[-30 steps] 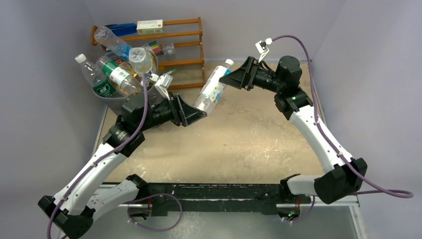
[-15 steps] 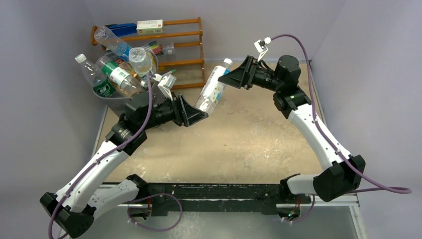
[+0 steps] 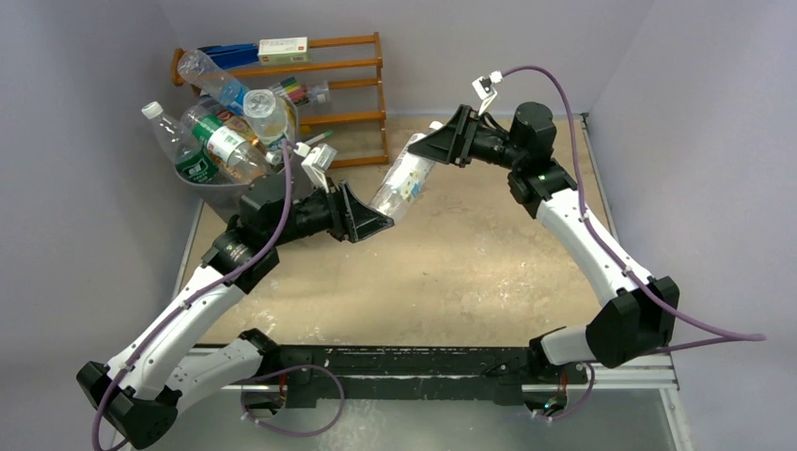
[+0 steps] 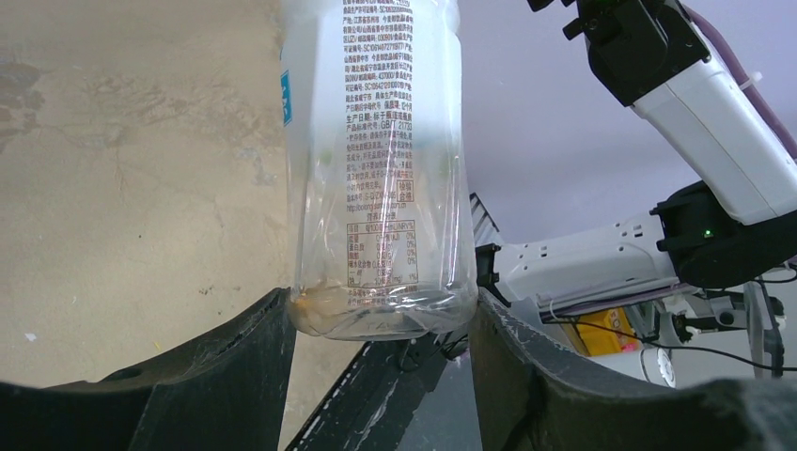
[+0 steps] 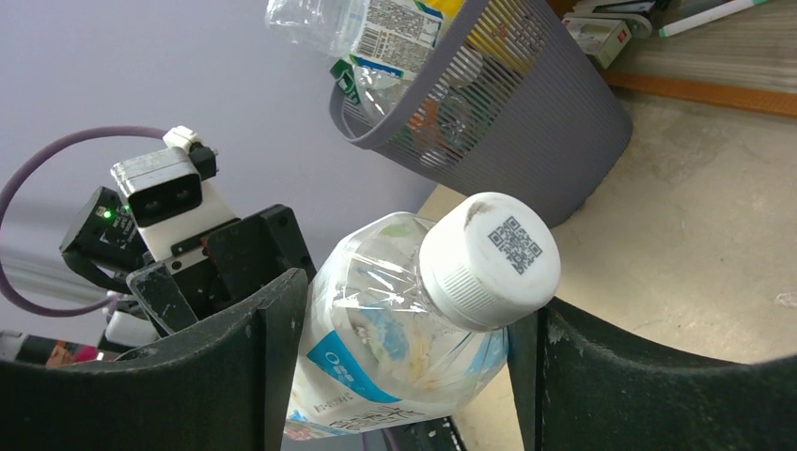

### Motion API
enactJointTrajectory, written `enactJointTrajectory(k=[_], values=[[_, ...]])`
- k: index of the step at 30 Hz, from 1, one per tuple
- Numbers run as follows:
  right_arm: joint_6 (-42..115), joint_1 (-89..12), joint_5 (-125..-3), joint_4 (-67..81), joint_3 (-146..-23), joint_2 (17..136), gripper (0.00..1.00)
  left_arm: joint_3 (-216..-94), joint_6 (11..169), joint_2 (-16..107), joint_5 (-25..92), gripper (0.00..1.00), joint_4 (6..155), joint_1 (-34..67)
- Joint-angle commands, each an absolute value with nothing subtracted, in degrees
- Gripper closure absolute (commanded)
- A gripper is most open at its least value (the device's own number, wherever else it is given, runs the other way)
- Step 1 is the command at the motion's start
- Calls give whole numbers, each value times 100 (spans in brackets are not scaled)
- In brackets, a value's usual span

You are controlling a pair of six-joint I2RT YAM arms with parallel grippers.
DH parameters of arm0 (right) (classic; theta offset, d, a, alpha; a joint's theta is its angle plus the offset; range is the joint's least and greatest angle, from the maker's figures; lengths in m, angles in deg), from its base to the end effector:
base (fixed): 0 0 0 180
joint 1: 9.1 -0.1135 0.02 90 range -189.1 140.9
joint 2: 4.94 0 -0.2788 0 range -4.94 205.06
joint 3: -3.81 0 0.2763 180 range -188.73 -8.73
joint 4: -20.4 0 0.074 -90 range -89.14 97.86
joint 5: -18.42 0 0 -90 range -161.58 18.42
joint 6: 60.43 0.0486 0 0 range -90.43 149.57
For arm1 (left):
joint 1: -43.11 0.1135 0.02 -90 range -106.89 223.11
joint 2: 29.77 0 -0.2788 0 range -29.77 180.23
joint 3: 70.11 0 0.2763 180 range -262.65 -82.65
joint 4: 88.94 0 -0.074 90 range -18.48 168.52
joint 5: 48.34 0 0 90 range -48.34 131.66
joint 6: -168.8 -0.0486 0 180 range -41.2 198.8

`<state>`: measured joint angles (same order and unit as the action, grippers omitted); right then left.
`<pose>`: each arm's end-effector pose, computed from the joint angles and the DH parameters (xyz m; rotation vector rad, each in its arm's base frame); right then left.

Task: Put the plastic bottles in the bin
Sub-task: Pick up the plastic bottle at the center of the board.

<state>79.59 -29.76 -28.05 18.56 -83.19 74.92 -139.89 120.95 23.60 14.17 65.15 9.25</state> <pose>0.3193 0.1562 0.4324 -0.2676 1.6946 1.5090 0.1820 -0.1491 0.3960 0.2538 1.9139 -1.3499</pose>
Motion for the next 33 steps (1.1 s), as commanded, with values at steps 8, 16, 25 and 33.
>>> enactJointTrajectory(k=[8,16,25,33], values=[[7974,-3003,-2691,2204,-8506,7226,37,-14440,11383,2596,1984,29,5823,911],[7424,-3008,-2907,1506,-8792,7197,38,-15480,10617,3044,2294,24,4602,911],[7323,-3052,-2753,1344,-8985,7329,44,-16105,10167,3642,1964,21,4079,901],[7052,-3384,-2775,1003,-9181,7590,43,-16985,9722,4223,1917,19,3435,902]])
